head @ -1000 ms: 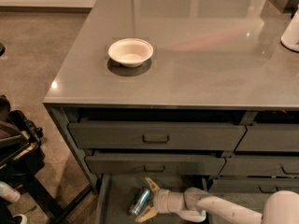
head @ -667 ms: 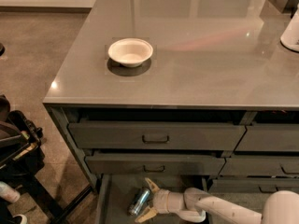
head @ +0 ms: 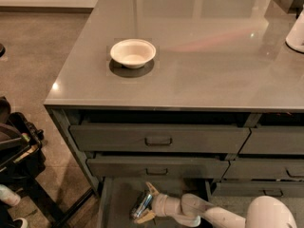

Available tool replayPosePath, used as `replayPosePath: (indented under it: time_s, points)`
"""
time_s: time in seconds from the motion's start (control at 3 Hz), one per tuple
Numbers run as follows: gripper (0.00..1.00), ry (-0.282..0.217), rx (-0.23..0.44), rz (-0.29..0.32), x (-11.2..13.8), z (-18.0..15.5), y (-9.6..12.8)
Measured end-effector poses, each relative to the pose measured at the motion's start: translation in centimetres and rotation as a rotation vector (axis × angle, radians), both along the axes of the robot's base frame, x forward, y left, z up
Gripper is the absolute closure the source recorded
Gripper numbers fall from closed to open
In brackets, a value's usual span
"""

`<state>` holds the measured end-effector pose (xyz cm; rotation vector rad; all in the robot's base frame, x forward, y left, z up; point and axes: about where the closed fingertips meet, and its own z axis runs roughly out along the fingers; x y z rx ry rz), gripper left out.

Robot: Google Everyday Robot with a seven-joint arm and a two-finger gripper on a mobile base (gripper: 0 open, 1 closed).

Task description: Pick redbull can from bottom drawer and place on counter

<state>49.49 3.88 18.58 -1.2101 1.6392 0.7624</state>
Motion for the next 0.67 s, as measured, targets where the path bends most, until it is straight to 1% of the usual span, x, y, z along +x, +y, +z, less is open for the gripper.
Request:
replayPosePath:
  time_s: [0.33,0.67]
  points:
    - [0.00,-0.001,-0.003,-0.003,0.21,-0.31,-0.01]
    - [0.00,0.019,-0.022,-0.023,0.41,-1.30,0.39]
